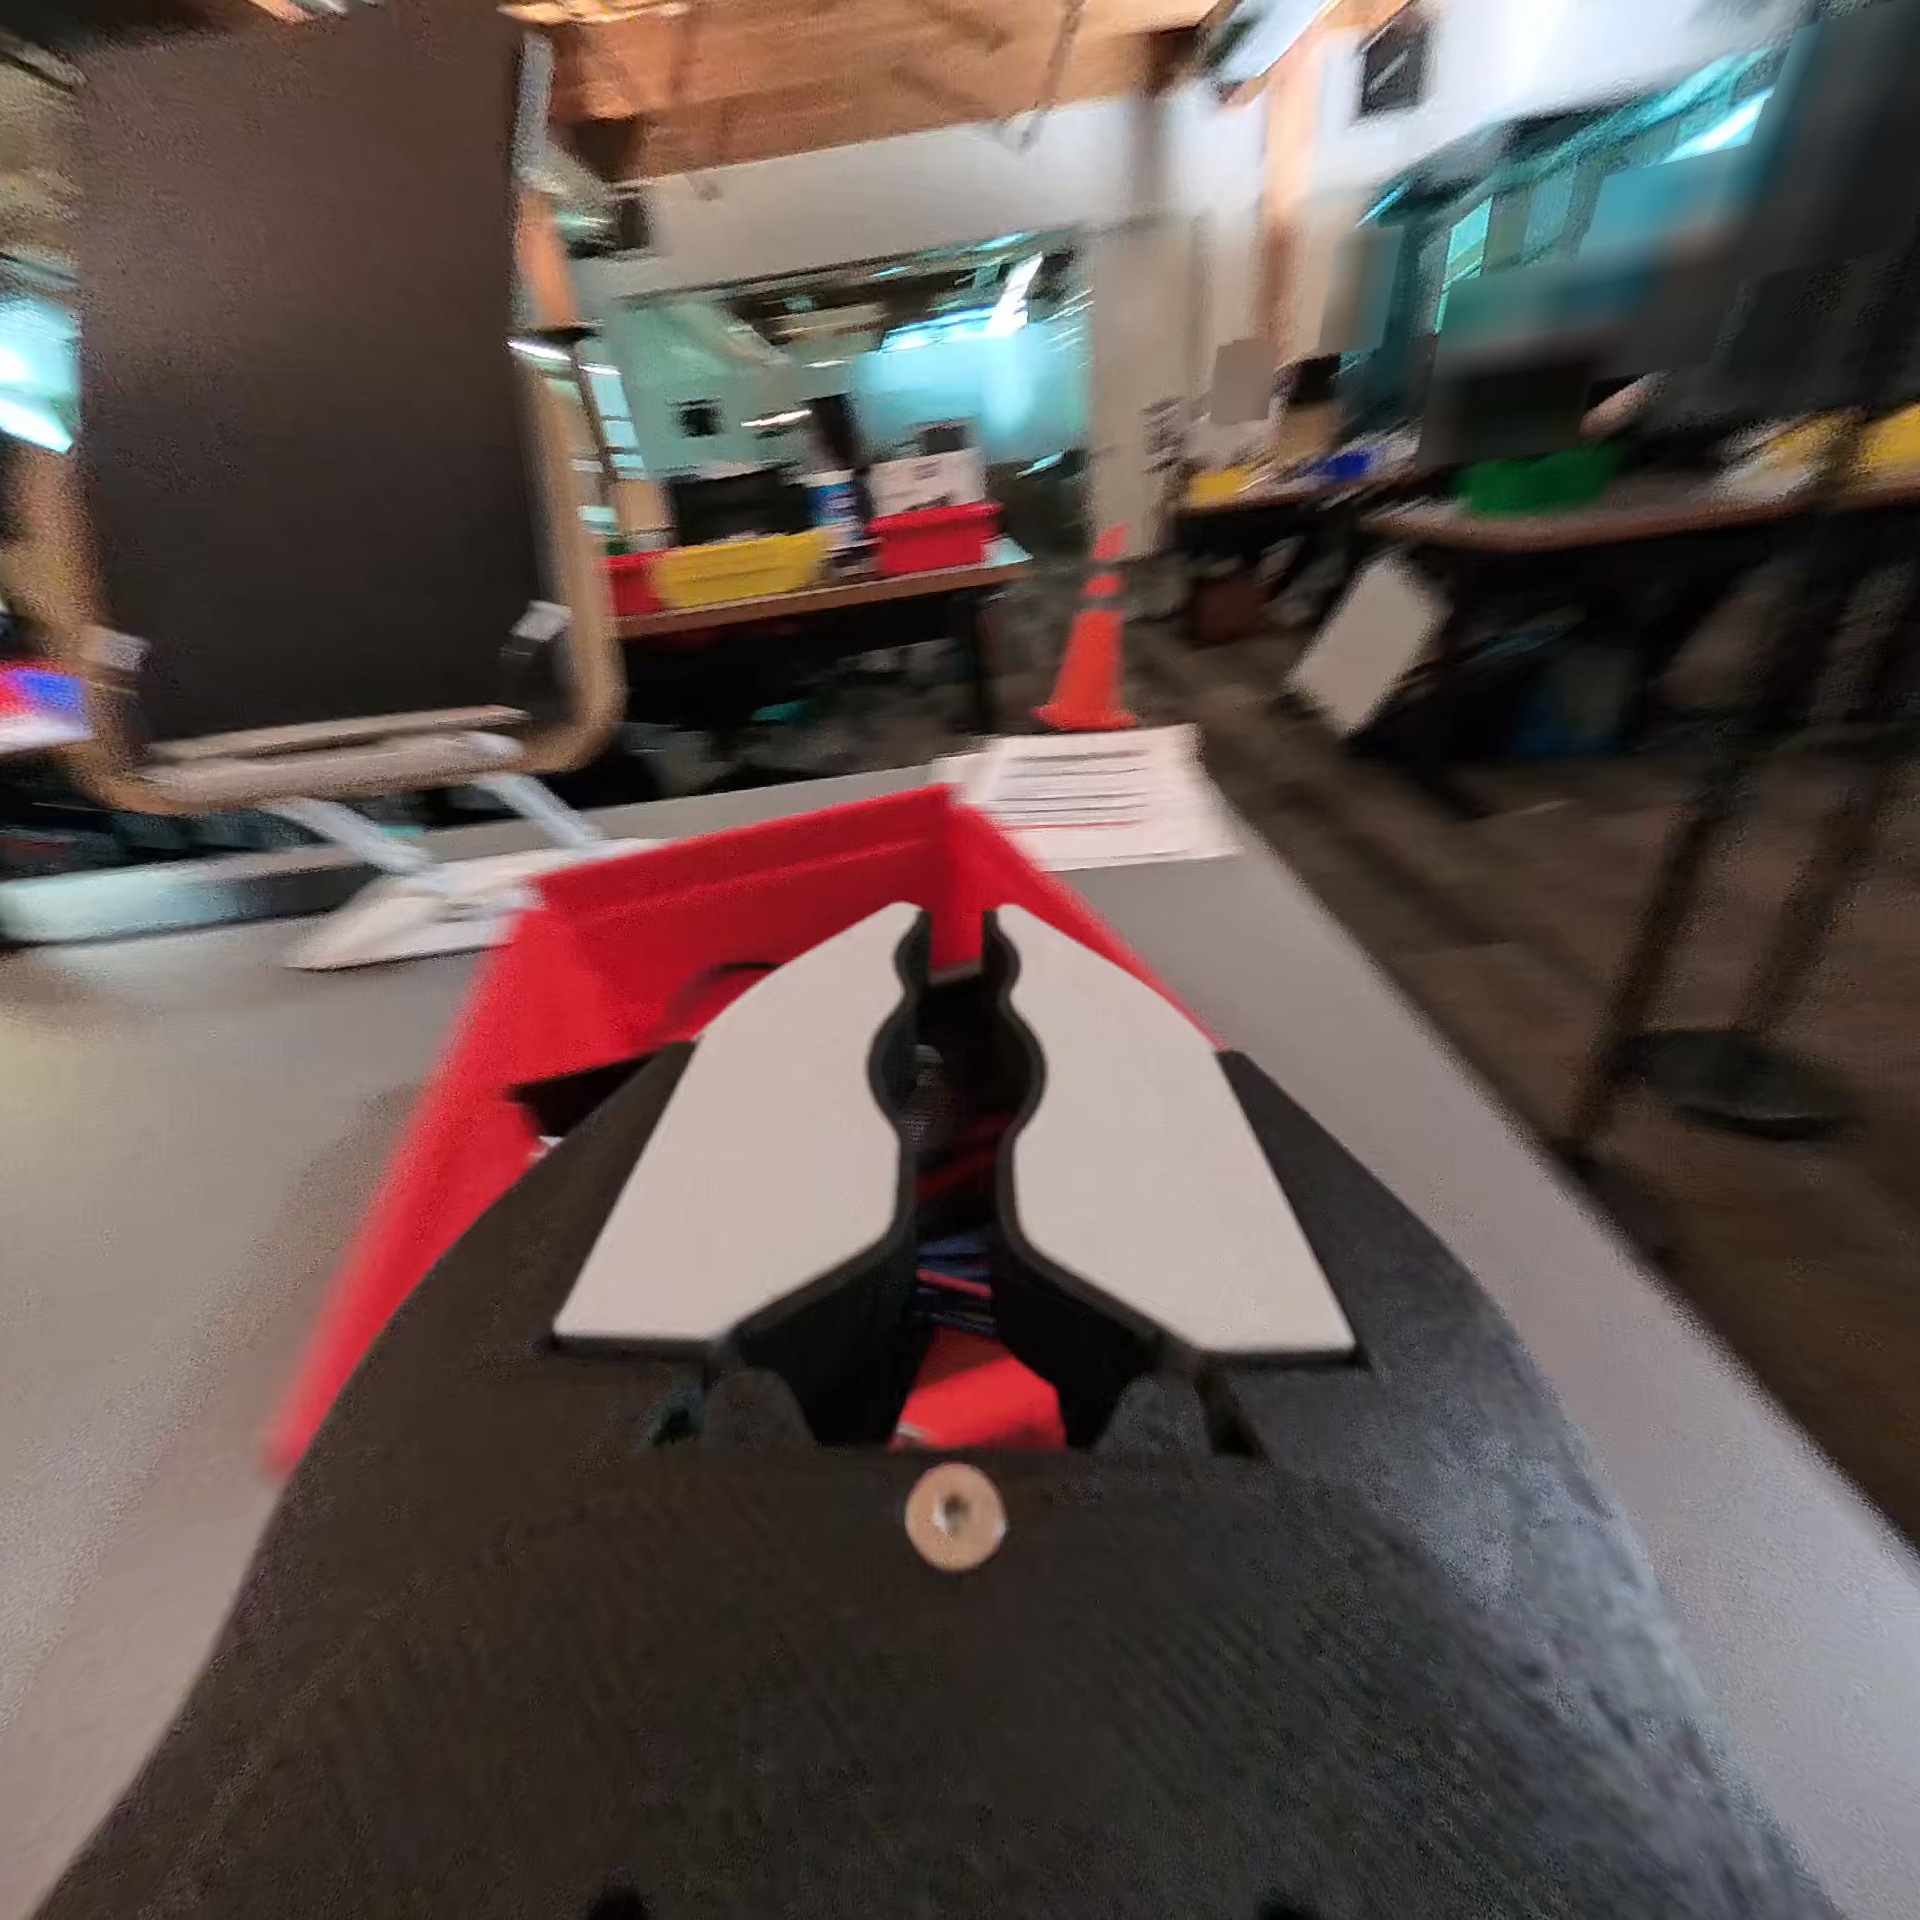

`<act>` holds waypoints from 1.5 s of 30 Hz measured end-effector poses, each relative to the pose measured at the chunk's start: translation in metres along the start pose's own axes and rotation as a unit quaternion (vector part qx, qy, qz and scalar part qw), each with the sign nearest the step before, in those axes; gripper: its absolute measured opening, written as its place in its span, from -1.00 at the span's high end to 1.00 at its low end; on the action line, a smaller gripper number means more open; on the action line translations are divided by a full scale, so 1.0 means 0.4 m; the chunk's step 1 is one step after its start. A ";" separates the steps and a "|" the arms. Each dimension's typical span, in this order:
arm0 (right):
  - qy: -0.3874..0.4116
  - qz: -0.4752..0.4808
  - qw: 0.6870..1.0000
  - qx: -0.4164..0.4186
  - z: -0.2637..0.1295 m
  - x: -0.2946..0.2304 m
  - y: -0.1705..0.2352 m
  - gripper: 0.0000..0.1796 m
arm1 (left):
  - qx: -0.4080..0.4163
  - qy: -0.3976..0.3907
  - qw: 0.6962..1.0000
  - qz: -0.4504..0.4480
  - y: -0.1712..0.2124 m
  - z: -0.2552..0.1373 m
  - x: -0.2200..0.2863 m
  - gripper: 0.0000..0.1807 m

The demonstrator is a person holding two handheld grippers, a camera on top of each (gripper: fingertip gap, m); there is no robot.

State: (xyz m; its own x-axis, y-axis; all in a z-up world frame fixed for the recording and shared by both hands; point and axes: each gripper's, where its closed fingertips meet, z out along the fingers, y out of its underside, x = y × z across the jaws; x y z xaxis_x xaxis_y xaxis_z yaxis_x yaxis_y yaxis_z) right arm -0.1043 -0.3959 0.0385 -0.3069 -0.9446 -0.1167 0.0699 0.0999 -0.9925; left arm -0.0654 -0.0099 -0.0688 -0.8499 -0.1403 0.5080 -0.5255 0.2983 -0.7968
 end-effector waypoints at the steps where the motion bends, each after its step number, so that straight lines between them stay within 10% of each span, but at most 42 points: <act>1: 0.044 -0.038 0.998 0.010 -0.012 0.051 0.010 0.83 | 0.002 -0.006 1.000 0.015 -0.002 0.000 -0.002 0.33; 7: 0.070 0.110 0.991 0.020 0.012 0.180 0.047 0.24 | -0.025 -0.021 0.999 0.027 0.023 0.021 -0.048 0.28; 14: 0.005 0.209 0.976 -0.065 0.059 0.179 0.174 0.13 | -0.006 0.019 0.999 -0.027 0.013 0.029 -0.049 0.28; 45: 0.007 0.067 0.982 -0.178 0.061 0.130 0.252 0.89 | 0.027 0.033 0.999 -0.033 -0.013 -0.004 -0.060 0.29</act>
State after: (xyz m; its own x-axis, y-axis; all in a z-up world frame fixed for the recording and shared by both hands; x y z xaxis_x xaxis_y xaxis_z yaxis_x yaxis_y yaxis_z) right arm -0.0902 -0.4426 -0.0666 -0.3299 -0.9114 -0.2459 -0.2255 0.3291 -0.9170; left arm -0.0423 -0.0066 -0.0764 -0.8097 -0.0942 0.5793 -0.5832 0.2390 -0.7763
